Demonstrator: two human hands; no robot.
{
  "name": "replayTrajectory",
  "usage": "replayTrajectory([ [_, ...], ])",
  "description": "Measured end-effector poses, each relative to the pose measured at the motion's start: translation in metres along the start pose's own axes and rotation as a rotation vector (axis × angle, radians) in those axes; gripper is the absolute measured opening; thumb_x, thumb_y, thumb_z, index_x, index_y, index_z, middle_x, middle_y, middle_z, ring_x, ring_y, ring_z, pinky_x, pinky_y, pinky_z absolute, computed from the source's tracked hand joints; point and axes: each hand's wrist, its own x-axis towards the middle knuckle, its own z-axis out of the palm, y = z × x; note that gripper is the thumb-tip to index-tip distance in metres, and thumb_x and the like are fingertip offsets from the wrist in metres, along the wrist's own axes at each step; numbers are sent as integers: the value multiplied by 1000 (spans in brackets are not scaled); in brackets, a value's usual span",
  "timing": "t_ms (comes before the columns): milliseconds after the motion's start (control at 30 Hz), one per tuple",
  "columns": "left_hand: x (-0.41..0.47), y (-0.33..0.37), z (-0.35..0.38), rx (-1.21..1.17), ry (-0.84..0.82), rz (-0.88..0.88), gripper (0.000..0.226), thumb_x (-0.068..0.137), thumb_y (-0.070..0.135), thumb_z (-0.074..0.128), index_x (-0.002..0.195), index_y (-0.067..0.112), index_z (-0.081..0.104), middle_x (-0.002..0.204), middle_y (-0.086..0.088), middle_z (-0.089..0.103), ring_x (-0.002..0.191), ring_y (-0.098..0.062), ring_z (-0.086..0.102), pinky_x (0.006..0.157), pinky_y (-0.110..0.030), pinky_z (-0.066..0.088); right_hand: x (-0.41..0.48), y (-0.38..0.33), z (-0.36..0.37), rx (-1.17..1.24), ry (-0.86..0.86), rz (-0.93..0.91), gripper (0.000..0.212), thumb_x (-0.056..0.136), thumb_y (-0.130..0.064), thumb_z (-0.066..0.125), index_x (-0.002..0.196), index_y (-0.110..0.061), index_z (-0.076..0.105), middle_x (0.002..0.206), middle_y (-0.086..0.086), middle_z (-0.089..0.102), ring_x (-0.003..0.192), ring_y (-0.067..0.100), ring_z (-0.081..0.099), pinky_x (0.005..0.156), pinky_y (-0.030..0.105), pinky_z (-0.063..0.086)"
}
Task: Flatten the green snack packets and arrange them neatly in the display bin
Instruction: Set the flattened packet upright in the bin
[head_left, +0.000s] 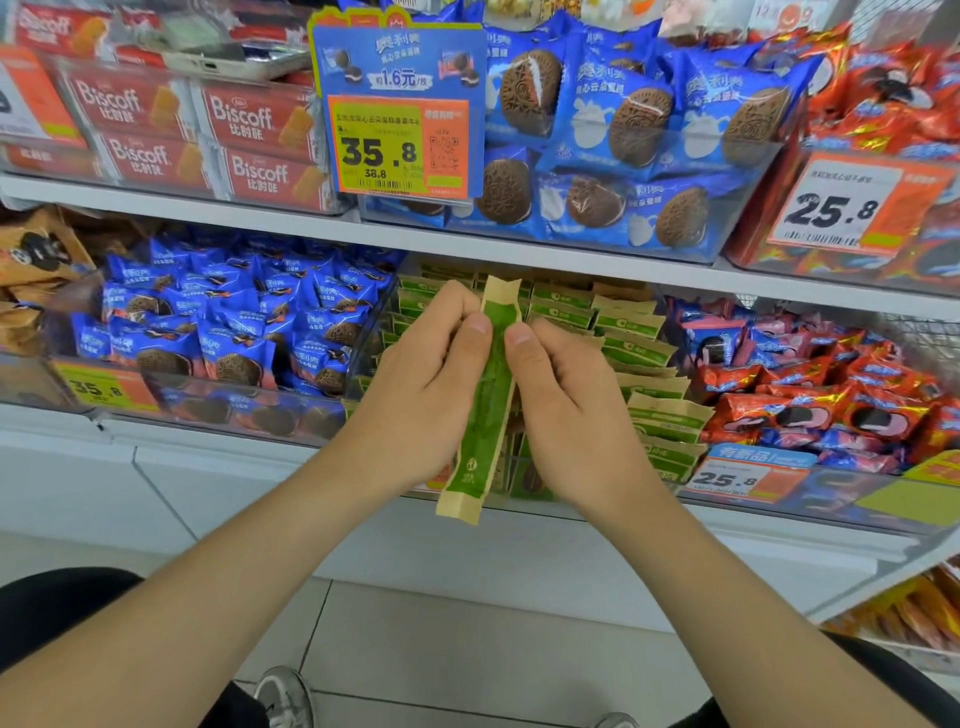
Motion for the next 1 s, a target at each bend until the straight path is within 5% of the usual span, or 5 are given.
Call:
replayTrajectory([
  [200,2,-3,-6,39,-24,-39,27,116,28,41,100,11,53,75,-10,47,66,-14,44,61,-40,41,2,-3,-4,124,-121,121,42,113,-36,46,95,-1,61,83,20,59,76,30,58,75,49,54],
  [333,8,-1,-23,-125,-127,-100,26,113,33,47,93,21,56,74,-10,53,67,-23,47,64,-39,41,6,-1,-19,108,-102,72,33,103,-46,64,133,-34,56,108,1,58,98,8,59,86,26,56],
  [433,6,-2,-27,-138,-217,-82,22,111,32,53,94,21,62,78,-27,64,63,-35,56,63,-45,46,11,2,-29,-125,-99,-55,28,90,-53,76,112,-35,73,119,1,55,122,14,50,101,30,49],
  [600,4,6,-26,-116,-321,-163,25,99,42,63,109,21,72,88,-2,79,73,-12,75,63,-25,59,16,1,-52,4,-75,-66,9,94,-21,79,92,-13,74,84,11,73,77,29,71,68,46,61],
  [1000,31,-4,-26,-100,-146,-182,27,109,31,57,116,15,77,97,0,83,92,-19,80,81,-31,65,25,0,-62,339,50,156,43,91,-4,78,130,-19,66,111,2,81,101,23,79,80,39,67],
])
